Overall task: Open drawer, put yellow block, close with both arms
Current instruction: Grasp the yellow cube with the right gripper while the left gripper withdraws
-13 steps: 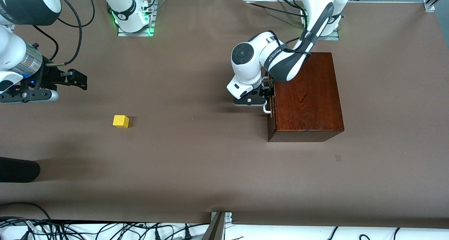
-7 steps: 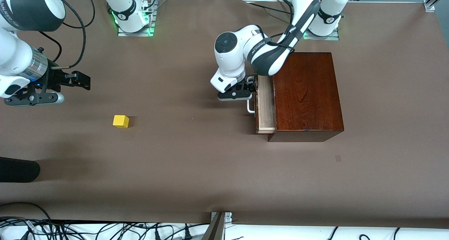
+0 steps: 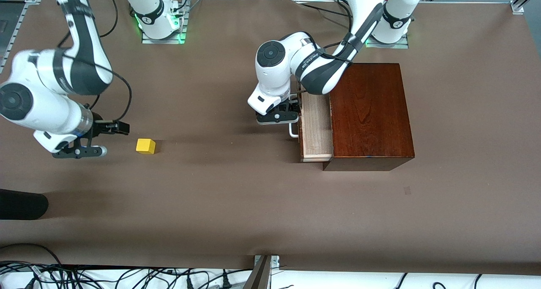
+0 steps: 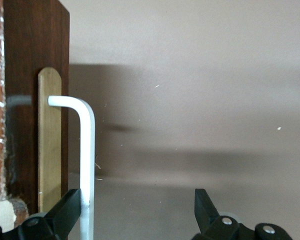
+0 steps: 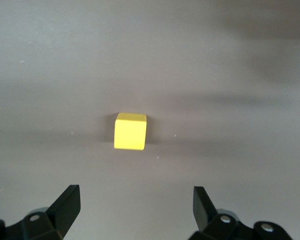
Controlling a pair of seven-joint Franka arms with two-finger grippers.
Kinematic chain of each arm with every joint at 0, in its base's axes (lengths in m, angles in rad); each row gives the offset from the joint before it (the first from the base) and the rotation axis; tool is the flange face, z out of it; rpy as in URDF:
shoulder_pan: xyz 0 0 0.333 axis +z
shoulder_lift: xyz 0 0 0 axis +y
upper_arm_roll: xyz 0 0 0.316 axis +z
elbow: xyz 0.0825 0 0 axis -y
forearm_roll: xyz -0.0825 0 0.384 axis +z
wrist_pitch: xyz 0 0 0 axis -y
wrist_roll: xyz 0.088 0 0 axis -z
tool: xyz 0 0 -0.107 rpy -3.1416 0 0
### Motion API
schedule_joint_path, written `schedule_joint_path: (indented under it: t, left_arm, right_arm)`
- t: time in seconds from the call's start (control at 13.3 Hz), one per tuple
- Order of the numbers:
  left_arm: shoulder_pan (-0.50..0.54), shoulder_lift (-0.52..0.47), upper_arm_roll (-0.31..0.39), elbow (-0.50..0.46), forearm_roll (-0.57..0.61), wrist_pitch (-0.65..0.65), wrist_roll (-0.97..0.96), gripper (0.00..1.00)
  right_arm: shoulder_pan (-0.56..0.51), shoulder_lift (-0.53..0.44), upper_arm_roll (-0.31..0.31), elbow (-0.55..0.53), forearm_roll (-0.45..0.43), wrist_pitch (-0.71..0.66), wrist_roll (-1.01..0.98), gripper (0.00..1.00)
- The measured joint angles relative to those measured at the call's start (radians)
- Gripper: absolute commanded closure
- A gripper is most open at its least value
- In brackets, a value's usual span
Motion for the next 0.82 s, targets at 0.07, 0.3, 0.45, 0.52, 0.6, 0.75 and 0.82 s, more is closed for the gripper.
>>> schedule_joint_path:
  t: [0.07,0.3,0.45,0.52,0.6,0.75,0.82]
  left_arm:
    - [0.000,0.000,-0.001,0.006,0.000,-0.002,0.000,0.00]
    - [0.003,-0.007,0.001,0.031,0.000,-0.062,0.002,0.00]
    - [0.020,-0.048,0.004,0.055,0.000,-0.153,0.039,0.00]
    - [0.043,-0.082,0.004,0.064,-0.001,-0.213,0.089,0.00]
    - [0.074,-0.124,0.004,0.070,-0.012,-0.273,0.159,0.00]
    - [0.159,-0.214,0.006,0.073,-0.045,-0.394,0.331,0.00]
    - [0.205,-0.256,0.006,0.072,-0.054,-0.453,0.422,0.00]
  right_arm:
    - [-0.004,0.008,-0.001,-0.015,0.006,0.033,0.000,0.00]
    - [-0.012,0.028,-0.003,-0.109,0.044,0.195,0.000,0.00]
    - [-0.015,0.051,-0.003,-0.163,0.048,0.290,0.000,0.00]
    - [-0.015,0.066,-0.003,-0.174,0.055,0.317,0.000,0.00]
    - [-0.015,0.082,-0.003,-0.178,0.073,0.337,0.000,0.00]
    - [-0.015,0.114,-0.002,-0.179,0.100,0.386,0.000,0.00]
    - [-0.015,0.131,0.000,-0.179,0.104,0.412,0.000,0.00]
